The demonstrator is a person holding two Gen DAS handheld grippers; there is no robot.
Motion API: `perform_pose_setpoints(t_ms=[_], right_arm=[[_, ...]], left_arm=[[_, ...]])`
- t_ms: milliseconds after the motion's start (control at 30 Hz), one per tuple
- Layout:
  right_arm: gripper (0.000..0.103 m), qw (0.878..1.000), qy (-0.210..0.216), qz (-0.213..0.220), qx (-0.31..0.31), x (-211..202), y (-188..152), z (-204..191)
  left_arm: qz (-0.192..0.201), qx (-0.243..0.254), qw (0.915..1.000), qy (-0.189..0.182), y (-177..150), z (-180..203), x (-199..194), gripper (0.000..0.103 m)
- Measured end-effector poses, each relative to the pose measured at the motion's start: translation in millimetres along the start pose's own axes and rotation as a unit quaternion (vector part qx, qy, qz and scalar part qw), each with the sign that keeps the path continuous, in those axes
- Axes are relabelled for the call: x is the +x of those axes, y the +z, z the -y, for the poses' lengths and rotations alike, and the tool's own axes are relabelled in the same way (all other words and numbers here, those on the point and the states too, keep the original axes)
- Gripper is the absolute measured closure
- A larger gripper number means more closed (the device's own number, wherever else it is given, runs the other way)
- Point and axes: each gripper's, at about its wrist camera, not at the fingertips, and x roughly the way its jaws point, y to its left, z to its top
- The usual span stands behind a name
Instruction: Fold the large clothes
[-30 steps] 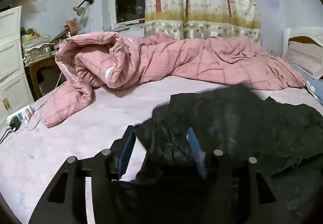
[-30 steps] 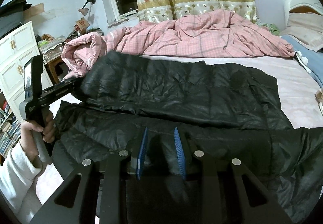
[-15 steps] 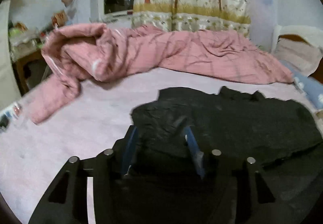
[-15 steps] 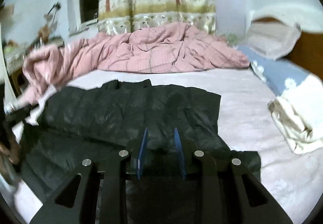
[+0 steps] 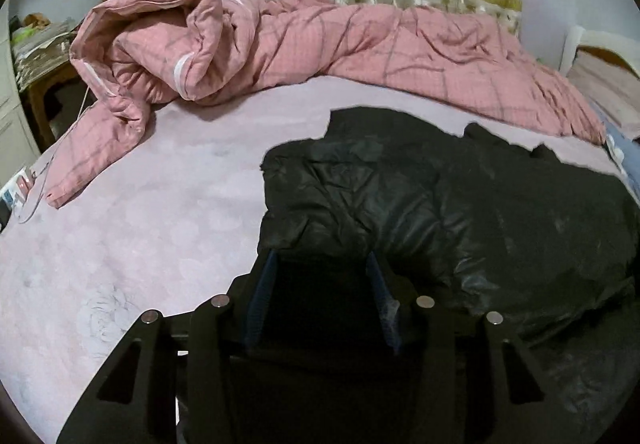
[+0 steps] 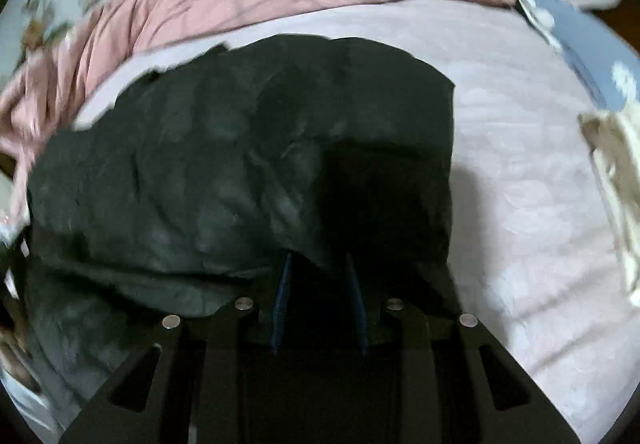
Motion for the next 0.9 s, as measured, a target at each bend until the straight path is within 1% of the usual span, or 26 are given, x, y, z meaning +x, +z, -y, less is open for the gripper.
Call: perform_pose_setpoints(t_ms=[67, 167, 267, 333, 400, 433, 467, 533, 567, 633, 667, 700, 767, 867, 900], right_arm=[[0.074, 1.000, -0.001, 0.017, 0.016, -1.1, 5.4, 8.3], [0.074, 0.999, 0.000, 0.045, 0.010, -12.0, 7.9, 12.0], [0.074, 0.996, 0.001, 0.088, 0.009, -31.1, 8.4, 14.3], [0.073, 0.992, 0.004, 0.121, 0.021, -45.9, 7.6, 17.9], [0.063, 0.989, 0.009, 0.143, 0.035, -55.0, 8.1, 23.0], [0.050, 0.988, 0.007, 0.148, 0.042, -57.6, 8.5, 25.9], [0.049, 0.989, -0.001, 0.142, 0.043, -54.3, 11.1, 28.0], [0.049, 0.994, -0.023, 0.095, 0.039, -38.6, 14.2, 30.2], [0.049, 0.997, -0.018, 0.058, 0.040, -23.9, 14.8, 32.5], [0.049, 0.998, -0.011, 0.010, 0.062, -3.4, 11.4, 40.8], [0.049, 0.998, -0.007, 0.020, 0.067, -3.4, 10.7, 42.6], [0.049, 0.998, -0.014, 0.027, 0.059, -6.4, 11.9, 40.0], [0.049, 0.997, -0.040, 0.044, 0.038, -14.4, 11.4, 33.3], [0.049, 0.993, -0.082, 0.089, -0.003, -34.4, 3.4, 19.8], [0.049, 0.991, -0.087, 0.104, -0.013, -43.0, -0.6, 16.6]], left_arm=[[-0.005, 0.012, 0.9999, 0.005, -2.1, 4.8, 3.7, 0.055], [0.000, 0.018, 0.9998, 0.010, -3.4, 7.6, 2.6, 0.055], [0.012, 0.013, 0.9998, 0.003, -2.8, 4.8, -2.3, 0.055], [0.023, 0.010, 0.9997, -0.001, -1.7, 3.8, -6.4, 0.055], [0.028, 0.011, 0.9995, -0.001, -1.1, 4.3, -8.3, 0.056], [0.025, 0.013, 0.9996, 0.001, -0.4, 5.5, -7.1, 0.056], [0.020, 0.014, 0.9997, 0.004, -0.5, 6.3, -4.6, 0.055], [0.004, 0.014, 0.9998, 0.010, -0.1, 6.9, 2.2, 0.055], [-0.003, 0.013, 0.9998, 0.012, -0.2, 6.4, 5.1, 0.055], [-0.006, 0.010, 0.9998, 0.018, -0.5, 5.6, 6.7, 0.055], [-0.001, 0.012, 0.9997, 0.020, -1.0, 6.1, 5.1, 0.055], [0.006, 0.014, 0.9997, 0.018, -1.9, 6.7, 2.4, 0.055], [0.025, 0.013, 0.9996, 0.007, -2.7, 5.5, -5.4, 0.056], [0.067, 0.019, 0.9975, -0.007, -2.0, 5.3, -24.8, 0.056], [0.082, 0.024, 0.9963, -0.009, -2.1, 6.7, -32.0, 0.055]])
